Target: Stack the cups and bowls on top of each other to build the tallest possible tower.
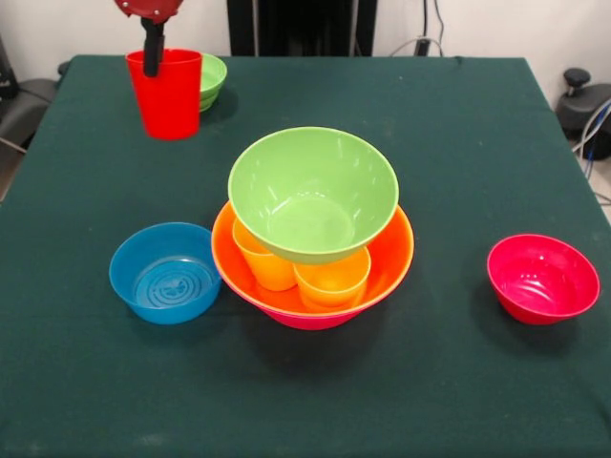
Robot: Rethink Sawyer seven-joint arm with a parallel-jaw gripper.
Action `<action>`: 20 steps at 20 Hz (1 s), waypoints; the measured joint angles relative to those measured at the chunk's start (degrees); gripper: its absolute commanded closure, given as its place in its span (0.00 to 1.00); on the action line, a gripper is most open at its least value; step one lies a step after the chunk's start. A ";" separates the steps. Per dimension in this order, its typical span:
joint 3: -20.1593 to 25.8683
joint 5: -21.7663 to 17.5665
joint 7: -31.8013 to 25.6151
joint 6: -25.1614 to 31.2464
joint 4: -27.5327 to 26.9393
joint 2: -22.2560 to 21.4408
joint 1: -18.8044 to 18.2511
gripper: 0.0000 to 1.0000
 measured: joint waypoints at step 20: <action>-1.07 -0.28 0.00 9.96 -2.22 -3.32 5.15 1.00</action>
